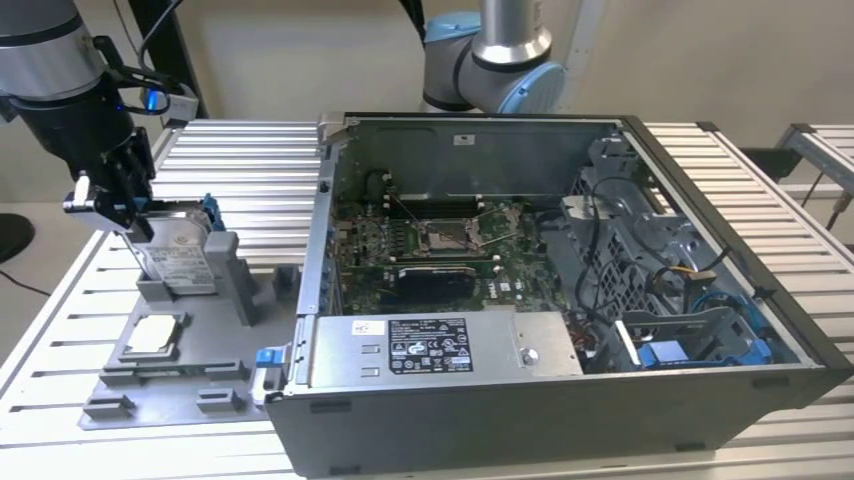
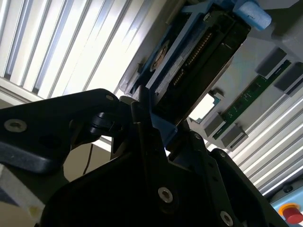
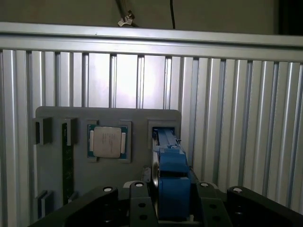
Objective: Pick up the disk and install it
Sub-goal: 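Pick up the disk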
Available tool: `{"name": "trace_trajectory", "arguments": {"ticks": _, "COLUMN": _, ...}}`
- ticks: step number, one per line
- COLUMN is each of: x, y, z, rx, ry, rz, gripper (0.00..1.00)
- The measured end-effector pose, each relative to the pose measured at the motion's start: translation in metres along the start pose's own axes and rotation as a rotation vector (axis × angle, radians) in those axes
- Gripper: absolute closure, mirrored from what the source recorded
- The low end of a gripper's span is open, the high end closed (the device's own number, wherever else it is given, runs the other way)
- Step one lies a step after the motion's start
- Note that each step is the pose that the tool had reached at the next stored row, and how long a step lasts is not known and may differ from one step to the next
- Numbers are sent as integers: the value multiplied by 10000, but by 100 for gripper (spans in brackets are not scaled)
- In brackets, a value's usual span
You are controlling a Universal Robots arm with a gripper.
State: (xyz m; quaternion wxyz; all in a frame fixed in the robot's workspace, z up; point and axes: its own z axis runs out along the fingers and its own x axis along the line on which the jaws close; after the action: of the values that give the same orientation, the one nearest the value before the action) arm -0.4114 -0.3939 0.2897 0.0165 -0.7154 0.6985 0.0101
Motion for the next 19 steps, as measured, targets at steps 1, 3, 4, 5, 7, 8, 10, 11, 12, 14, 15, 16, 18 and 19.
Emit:
{"name": "trace_trajectory", "arguments": {"ticks": 1, "x": 0, "y": 0, "z": 0, "rx": 0, "ry": 0, "rz": 0, "gripper": 100}}
{"name": "trace_trajectory", "arguments": {"ticks": 3, "x": 0, "y": 0, "z": 0, "rx": 0, "ry": 0, "rz": 0, "gripper": 100}}
{"name": "trace_trajectory", "arguments": {"ticks": 4, "x": 0, "y": 0, "z": 0, "rx": -1, "ry": 1, "rz": 0, "gripper": 100}}
{"name": "trace_trajectory", "arguments": {"ticks": 5, "x": 0, "y": 0, "z": 0, "rx": 0, "ry": 1, "rz": 0, "gripper": 100}}
{"name": "trace_trajectory", "arguments": {"ticks": 7, "x": 0, "y": 0, "z": -1, "rx": 3, "ry": -1, "rz": 0, "gripper": 100}}
{"name": "trace_trajectory", "arguments": {"ticks": 8, "x": -1, "y": -1, "z": -7, "rx": 4, "ry": -2, "rz": 0, "gripper": 100}}
{"name": "trace_trajectory", "arguments": {"ticks": 10, "x": -1, "y": 0, "z": -29, "rx": 1, "ry": -1, "rz": 0, "gripper": 100}}
{"name": "trace_trajectory", "arguments": {"ticks": 11, "x": -2, "y": -1, "z": -40, "rx": 1, "ry": 0, "rz": 0, "gripper": 100}}
{"name": "trace_trajectory", "arguments": {"ticks": 12, "x": -2, "y": -1, "z": -52, "rx": 1, "ry": 0, "rz": 0, "gripper": 100}}
{"name": "trace_trajectory", "arguments": {"ticks": 14, "x": -3, "y": -1, "z": -70, "rx": 1, "ry": 0, "rz": 0, "gripper": 100}}
{"name": "trace_trajectory", "arguments": {"ticks": 15, "x": -3, "y": -1, "z": -74, "rx": 2, "ry": 0, "rz": 0, "gripper": 100}}
{"name": "trace_trajectory", "arguments": {"ticks": 16, "x": -3, "y": -1, "z": -76, "rx": 3, "ry": -1, "rz": 0, "gripper": 100}}
{"name": "trace_trajectory", "arguments": {"ticks": 18, "x": -3, "y": -1, "z": -88, "rx": 0, "ry": 1, "rz": 1, "gripper": 100}}
{"name": "trace_trajectory", "arguments": {"ticks": 19, "x": -4, "y": 0, "z": -94, "rx": -1, "ry": 1, "rz": 1, "gripper": 100}}
